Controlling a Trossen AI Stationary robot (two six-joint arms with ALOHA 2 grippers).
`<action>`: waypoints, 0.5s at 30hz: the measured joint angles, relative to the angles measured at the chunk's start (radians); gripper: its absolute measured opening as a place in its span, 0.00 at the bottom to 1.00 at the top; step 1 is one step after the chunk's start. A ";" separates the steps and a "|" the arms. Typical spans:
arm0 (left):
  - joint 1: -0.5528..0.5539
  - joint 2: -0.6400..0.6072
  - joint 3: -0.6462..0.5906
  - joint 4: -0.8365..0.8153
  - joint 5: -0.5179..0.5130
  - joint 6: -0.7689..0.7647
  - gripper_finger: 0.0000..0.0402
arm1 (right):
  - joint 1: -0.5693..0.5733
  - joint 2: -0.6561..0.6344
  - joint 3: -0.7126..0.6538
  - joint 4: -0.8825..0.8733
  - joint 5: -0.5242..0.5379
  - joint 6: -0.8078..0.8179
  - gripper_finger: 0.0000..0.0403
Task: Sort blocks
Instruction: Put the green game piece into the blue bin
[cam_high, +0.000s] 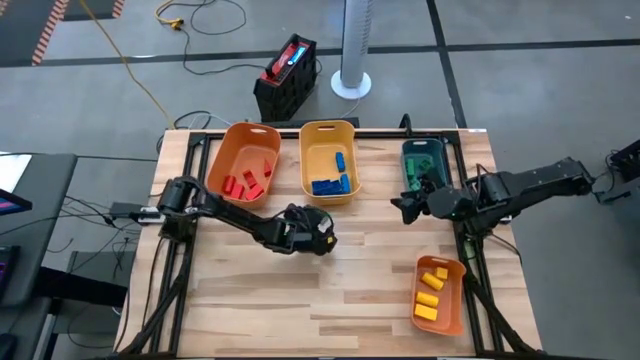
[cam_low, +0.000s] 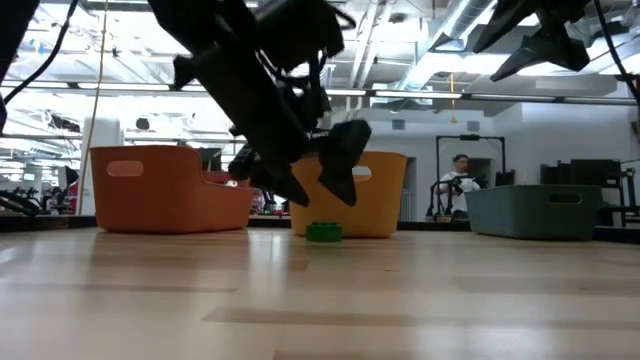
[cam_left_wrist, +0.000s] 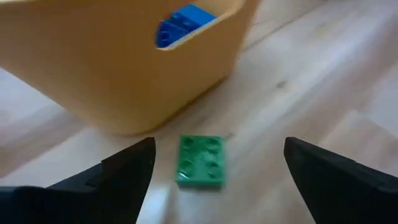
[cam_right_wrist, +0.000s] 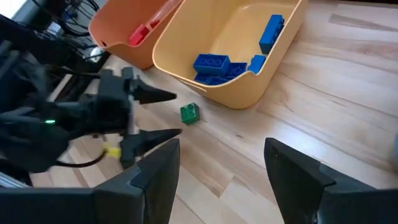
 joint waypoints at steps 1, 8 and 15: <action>0.007 0.007 -0.006 0.009 -0.001 0.000 0.88 | 0.000 0.000 0.000 0.003 0.002 0.000 0.61; 0.021 0.079 -0.007 0.087 -0.002 0.055 0.89 | 0.000 0.000 0.000 0.012 0.002 0.000 0.61; 0.039 0.123 -0.008 0.112 -0.004 0.052 0.89 | 0.002 0.000 0.000 0.051 0.003 -0.001 0.61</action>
